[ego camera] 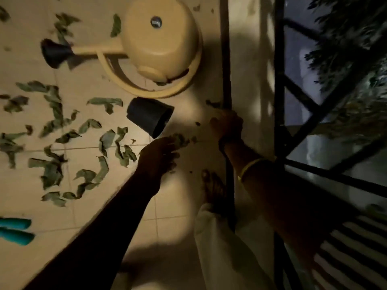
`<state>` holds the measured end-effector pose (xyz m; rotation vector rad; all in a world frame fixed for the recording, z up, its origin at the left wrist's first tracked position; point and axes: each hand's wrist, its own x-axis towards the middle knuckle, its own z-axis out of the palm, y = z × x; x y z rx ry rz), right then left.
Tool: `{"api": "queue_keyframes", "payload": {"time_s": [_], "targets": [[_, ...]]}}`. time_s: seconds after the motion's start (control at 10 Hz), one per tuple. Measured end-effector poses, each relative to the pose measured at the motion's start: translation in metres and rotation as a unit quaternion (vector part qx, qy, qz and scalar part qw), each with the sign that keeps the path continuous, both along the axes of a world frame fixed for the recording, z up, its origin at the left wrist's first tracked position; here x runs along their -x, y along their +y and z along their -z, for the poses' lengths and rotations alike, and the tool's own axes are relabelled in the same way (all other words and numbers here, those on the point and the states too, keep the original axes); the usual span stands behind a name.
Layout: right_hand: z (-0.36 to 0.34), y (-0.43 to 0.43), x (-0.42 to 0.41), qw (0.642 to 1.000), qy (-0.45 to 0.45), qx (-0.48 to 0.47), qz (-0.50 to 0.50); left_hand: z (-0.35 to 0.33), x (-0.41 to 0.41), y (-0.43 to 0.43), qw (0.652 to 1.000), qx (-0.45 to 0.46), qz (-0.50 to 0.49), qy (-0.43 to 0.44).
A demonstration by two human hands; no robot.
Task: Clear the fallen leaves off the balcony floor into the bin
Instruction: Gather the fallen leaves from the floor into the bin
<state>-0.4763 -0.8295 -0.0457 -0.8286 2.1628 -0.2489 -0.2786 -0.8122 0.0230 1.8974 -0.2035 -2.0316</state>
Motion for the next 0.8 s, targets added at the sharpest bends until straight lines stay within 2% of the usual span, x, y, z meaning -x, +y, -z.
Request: {"api": "queue_keyframes", "payload": {"time_s": [0.1, 0.2, 0.3, 0.4, 0.5, 0.6, 0.7, 0.8], "targets": [[0.072, -0.016, 0.007, 0.987, 0.035, -0.018, -0.156, 0.05, 0.002, 0.002, 1.0, -0.003, -0.013, 0.012], [0.121, -0.019, 0.009, 0.96, 0.118, -0.067, -0.246, 0.084, 0.006, 0.008, 1.0, -0.007, -0.018, 0.021], [0.144, -0.017, 0.015, 0.925, 0.219, -0.069, -0.304, 0.108, 0.006, 0.016, 0.999, -0.017, -0.03, 0.031], [0.152, -0.007, 0.019, 0.938, 0.186, 0.017, -0.293, 0.121, 0.004, 0.024, 0.998, -0.03, -0.035, 0.037], [0.14, -0.005, 0.021, 0.969, 0.11, 0.002, -0.221, 0.117, 0.005, 0.029, 0.998, -0.033, -0.042, 0.042], [0.118, 0.0, 0.004, 0.998, -0.015, 0.0, -0.066, 0.108, 0.009, 0.029, 0.996, -0.043, -0.07, 0.043], [0.08, 0.019, -0.037, 0.979, -0.191, 0.023, 0.074, 0.1, 0.01, 0.021, 0.992, -0.062, -0.097, 0.041], [0.049, 0.043, -0.079, 0.973, -0.222, 0.041, 0.055, 0.092, 0.009, 0.011, 0.99, -0.067, -0.096, 0.074]]}}
